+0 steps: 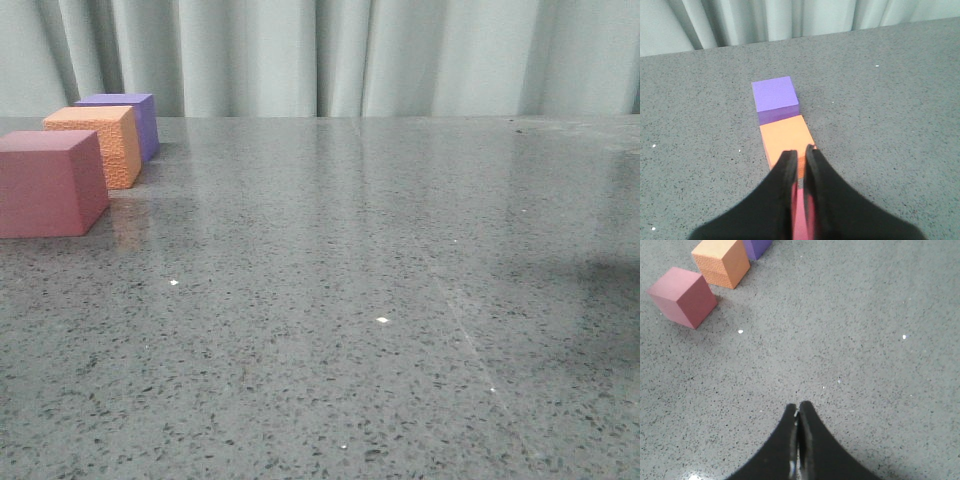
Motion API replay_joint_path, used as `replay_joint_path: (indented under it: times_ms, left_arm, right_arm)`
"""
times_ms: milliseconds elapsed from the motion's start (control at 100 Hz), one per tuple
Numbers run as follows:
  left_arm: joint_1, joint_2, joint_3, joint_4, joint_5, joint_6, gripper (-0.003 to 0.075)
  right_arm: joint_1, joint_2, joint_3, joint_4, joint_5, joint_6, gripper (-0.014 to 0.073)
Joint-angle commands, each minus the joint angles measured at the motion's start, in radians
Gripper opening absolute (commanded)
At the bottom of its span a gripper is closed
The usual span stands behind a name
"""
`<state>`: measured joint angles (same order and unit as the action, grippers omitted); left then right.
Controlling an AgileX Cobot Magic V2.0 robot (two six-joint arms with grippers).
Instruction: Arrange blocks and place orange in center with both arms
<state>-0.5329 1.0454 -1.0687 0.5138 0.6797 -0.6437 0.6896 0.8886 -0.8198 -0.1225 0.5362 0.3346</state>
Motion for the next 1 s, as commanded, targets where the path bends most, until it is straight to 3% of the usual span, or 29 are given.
replay_joint_path:
  times_ms: [0, 430, 660, 990]
  left_arm:
    - [-0.008, -0.075, 0.026, 0.028, -0.115, 0.003, -0.0019]
    - [-0.008, -0.341, 0.316, 0.027, -0.324, 0.003, -0.0019]
    - [-0.008, -0.436, 0.429, -0.001, -0.393, 0.003, -0.0019]
    - [-0.008, -0.439, 0.441, -0.048, -0.391, 0.003, -0.0019]
  right_arm:
    - [-0.002, -0.029, -0.015, -0.029, -0.088, -0.010, -0.0120]
    - [-0.002, -0.242, 0.275, -0.032, -0.377, -0.010, -0.0121]
    - [-0.002, -0.293, 0.325, -0.032, -0.384, -0.010, -0.0121]
    - [-0.002, -0.291, 0.325, -0.032, -0.383, -0.010, -0.0121]
